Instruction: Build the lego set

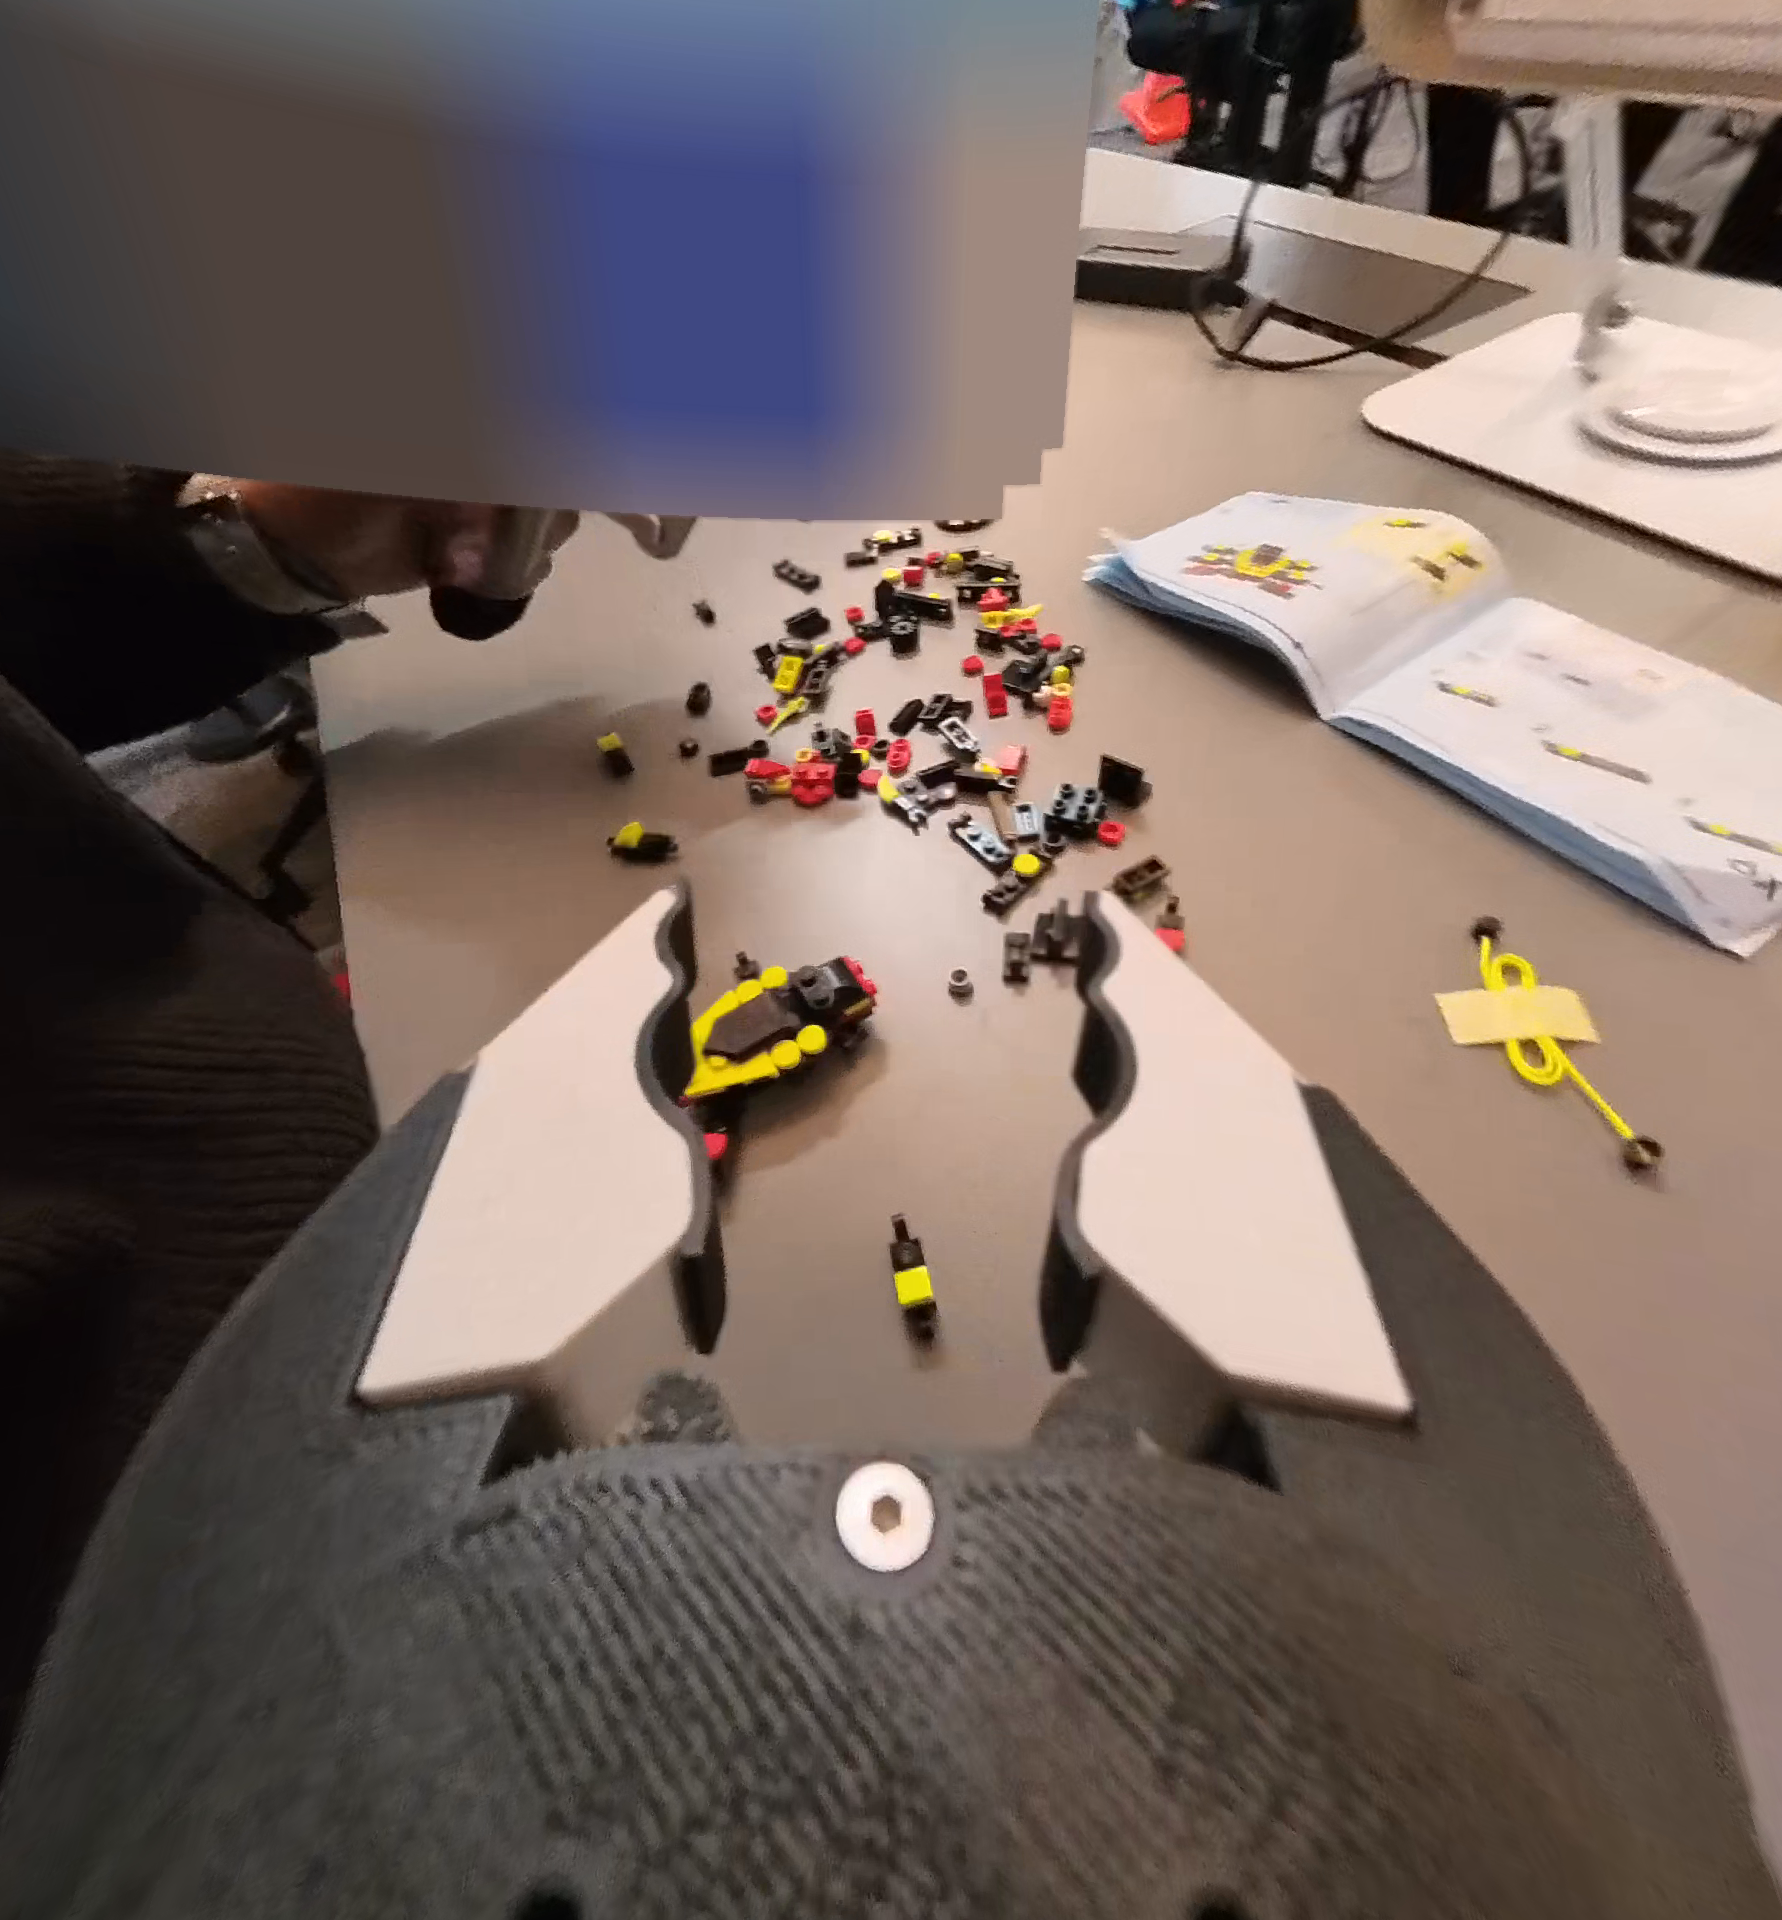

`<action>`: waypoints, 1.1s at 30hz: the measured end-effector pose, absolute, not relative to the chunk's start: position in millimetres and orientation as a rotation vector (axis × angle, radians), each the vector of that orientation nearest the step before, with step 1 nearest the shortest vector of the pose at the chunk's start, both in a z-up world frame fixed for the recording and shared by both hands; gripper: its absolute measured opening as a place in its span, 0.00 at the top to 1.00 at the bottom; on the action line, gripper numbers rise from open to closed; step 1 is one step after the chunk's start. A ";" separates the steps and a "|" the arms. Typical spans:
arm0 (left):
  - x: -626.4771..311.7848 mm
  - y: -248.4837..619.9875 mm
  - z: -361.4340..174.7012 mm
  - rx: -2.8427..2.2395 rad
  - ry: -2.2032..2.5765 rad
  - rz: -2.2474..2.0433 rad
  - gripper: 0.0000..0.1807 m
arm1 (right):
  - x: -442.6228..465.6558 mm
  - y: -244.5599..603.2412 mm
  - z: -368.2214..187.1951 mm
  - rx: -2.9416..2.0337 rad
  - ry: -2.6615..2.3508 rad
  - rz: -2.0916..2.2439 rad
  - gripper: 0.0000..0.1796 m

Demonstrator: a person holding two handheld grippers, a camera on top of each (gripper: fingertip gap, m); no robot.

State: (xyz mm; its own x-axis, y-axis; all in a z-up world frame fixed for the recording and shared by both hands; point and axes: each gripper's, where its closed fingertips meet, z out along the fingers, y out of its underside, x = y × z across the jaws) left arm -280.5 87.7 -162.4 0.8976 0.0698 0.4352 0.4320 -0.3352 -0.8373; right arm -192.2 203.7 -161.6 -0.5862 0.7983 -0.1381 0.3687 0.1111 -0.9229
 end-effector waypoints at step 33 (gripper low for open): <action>-293.1 100.1 -155.3 -1.928 -0.289 -0.039 0.80 | -191.6 208.7 -134.4 -1.024 -1.728 1.254 0.57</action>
